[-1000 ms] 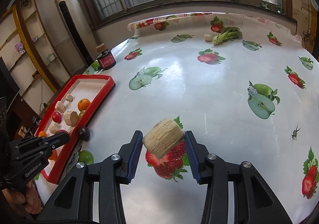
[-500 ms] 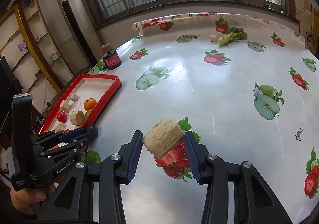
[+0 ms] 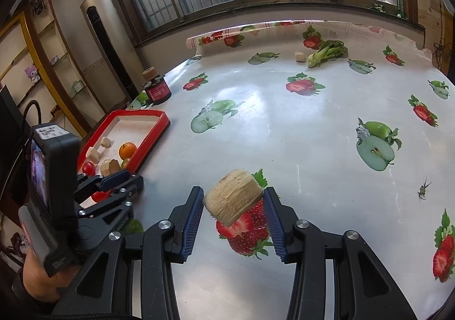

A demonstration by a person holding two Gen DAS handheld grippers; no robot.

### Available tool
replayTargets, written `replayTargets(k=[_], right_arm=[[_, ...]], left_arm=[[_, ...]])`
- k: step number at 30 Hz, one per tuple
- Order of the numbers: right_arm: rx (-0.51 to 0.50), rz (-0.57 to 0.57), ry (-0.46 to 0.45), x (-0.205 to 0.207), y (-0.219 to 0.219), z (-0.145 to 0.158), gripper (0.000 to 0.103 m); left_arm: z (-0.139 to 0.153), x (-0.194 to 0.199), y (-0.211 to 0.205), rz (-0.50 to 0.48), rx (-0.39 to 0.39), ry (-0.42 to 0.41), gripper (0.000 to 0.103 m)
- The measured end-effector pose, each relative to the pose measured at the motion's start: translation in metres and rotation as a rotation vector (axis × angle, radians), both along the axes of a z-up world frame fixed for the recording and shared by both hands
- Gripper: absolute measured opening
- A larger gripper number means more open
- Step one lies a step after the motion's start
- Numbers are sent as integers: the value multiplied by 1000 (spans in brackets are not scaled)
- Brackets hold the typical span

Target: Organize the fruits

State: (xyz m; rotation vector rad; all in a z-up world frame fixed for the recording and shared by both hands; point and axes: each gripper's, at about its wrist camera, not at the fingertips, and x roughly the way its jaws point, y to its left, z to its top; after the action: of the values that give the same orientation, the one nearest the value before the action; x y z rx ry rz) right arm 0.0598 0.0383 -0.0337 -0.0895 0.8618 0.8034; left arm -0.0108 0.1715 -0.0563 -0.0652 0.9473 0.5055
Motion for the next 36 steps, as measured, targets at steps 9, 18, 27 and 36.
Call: replayTargets(k=[9, 18, 27, 36], right_arm=[[10, 5, -18, -7, 2, 11, 44], [16, 58, -35, -27, 19, 20, 44], [10, 110, -52, -43, 41, 28, 44], [4, 162, -59, -55, 65, 32, 44]], left_arm=[[36, -40, -2, -34, -139, -157, 16], [56, -75, 11, 17, -149, -216, 16], [59, -103, 32, 89, -133, -229, 16], [60, -127, 52, 152, -124, -241, 16]])
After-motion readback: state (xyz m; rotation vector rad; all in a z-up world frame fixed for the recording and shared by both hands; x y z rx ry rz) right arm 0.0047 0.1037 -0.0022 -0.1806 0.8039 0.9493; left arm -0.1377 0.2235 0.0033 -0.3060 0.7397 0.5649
